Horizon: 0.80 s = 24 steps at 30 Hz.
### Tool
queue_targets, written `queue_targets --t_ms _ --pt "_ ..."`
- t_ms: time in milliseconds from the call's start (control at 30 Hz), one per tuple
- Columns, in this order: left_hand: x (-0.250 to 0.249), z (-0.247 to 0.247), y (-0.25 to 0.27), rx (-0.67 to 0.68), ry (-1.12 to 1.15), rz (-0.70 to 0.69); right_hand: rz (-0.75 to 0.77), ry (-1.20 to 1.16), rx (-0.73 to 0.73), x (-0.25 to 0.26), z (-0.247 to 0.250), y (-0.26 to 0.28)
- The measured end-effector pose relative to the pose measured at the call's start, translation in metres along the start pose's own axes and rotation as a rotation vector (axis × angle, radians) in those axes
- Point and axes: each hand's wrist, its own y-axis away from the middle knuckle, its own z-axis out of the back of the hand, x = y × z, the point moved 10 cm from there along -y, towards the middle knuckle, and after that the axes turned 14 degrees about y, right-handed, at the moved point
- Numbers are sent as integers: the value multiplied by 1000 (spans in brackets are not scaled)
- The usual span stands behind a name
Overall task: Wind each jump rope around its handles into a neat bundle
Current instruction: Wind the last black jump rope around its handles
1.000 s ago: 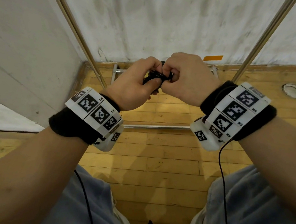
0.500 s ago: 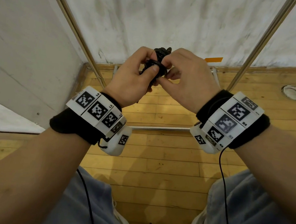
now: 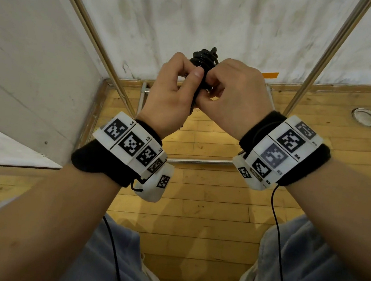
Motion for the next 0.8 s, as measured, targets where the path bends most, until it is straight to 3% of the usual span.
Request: queue_targets --t_ms 100,233,300,367,433,533,800 --pt "7 5 0 -80 15 34 29 3 -60 2 7 -2" --pt "36 4 -1 -91 399 357 97 -18 -106 10 8 5" --pt "42 1 -1 -42 343 427 108 -84 -100 12 6 7" --pt "35 5 -4 -53 167 313 12 -232 -17 3 -3 3" --pt "24 9 -4 -87 49 188 -195 -447 101 -15 -18 2" --pt "20 11 -3 -112 -26 111 -443 -750 212 -28 -38 12" --pt "11 6 0 -115 -48 50 -689 -797 122 -66 -41 13"
